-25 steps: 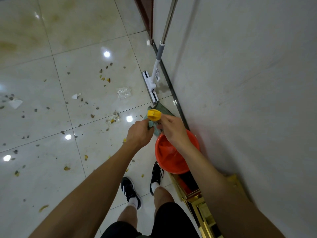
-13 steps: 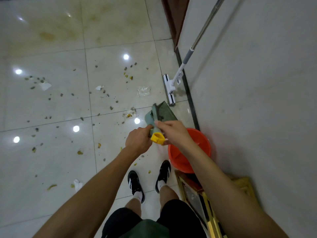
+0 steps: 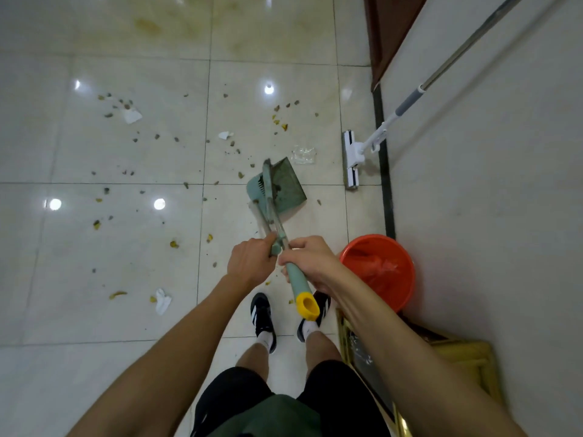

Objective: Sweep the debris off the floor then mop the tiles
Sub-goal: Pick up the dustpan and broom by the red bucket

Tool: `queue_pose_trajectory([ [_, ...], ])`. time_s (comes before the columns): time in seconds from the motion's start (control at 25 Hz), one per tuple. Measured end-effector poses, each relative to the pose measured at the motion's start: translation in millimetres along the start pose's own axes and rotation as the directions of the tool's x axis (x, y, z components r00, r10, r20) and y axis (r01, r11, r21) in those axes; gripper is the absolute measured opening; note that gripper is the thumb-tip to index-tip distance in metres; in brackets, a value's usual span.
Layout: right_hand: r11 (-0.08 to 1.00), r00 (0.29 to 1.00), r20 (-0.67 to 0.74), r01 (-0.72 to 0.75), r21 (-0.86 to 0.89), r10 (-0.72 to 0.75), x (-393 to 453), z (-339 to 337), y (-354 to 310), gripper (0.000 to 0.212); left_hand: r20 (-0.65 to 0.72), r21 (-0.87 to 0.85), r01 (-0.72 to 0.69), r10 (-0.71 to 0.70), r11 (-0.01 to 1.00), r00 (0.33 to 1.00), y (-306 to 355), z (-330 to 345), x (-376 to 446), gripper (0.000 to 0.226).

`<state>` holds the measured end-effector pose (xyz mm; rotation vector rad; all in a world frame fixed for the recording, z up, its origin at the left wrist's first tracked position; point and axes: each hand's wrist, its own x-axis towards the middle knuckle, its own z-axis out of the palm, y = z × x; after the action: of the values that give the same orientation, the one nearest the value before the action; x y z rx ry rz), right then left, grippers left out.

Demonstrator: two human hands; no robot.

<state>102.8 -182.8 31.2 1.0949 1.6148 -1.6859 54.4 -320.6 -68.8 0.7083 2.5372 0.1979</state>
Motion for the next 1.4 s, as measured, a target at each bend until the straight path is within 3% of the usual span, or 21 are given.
queue_pose_trajectory([
  [0.12,0.996,0.998,0.013,0.063,-0.06,-0.063,-4.5,11.5,1.9,0.029,0.056,-0.047,0.059,-0.057,0.997,0.997,-11.2,5.6,-0.4,0.06],
  [0.28,0.972,0.992,0.014,0.124,-0.199,-0.123,-1.6,24.4,4.3,0.021,0.009,0.001,0.043,-0.043,0.999,0.999,-23.4,6.0,-5.1,0.055],
  [0.36,0.968,0.996,0.019,0.092,-0.233,-0.09,-1.0,30.2,4.3,0.029,-0.015,0.028,0.045,-0.045,0.999,0.999,-26.1,6.1,-8.0,0.053],
  [0.52,0.988,0.981,0.122,-0.143,-0.051,0.148,-2.8,38.3,5.0,0.015,-0.029,0.1,0.017,-0.014,0.995,0.999,-29.0,10.9,-10.6,0.049],
  [0.6,0.987,0.981,0.116,-0.159,0.027,0.155,-0.4,40.0,9.6,0.01,-0.032,0.099,0.017,-0.014,0.995,0.999,-29.7,13.5,-11.5,0.049],
  [0.76,0.994,0.994,0.027,-0.105,-0.021,0.105,2.7,46.5,28.9,0.012,-0.007,0.081,0.024,-0.023,0.996,1.0,-31.2,25.2,-20.9,0.047],
  [0.84,0.991,0.999,-0.005,-0.045,-0.129,0.045,4.7,52.2,39.2,0.012,-0.026,0.051,0.044,-0.042,0.998,0.999,-32.3,30.5,-26.2,0.047],
  [1.08,0.864,0.979,-0.071,0.134,-0.486,-0.192,-3.2,64.4,44.6,0.042,-0.116,-0.009,0.069,-0.069,0.998,0.991,-28.6,16.1,-35.4,0.051],
  [1.4,0.724,0.944,0.036,0.275,-0.633,-0.327,-26.9,60.9,28.8,0.046,-0.254,-0.019,0.106,-0.108,0.994,0.961,-46.0,-17.5,-66.0,0.053],
])
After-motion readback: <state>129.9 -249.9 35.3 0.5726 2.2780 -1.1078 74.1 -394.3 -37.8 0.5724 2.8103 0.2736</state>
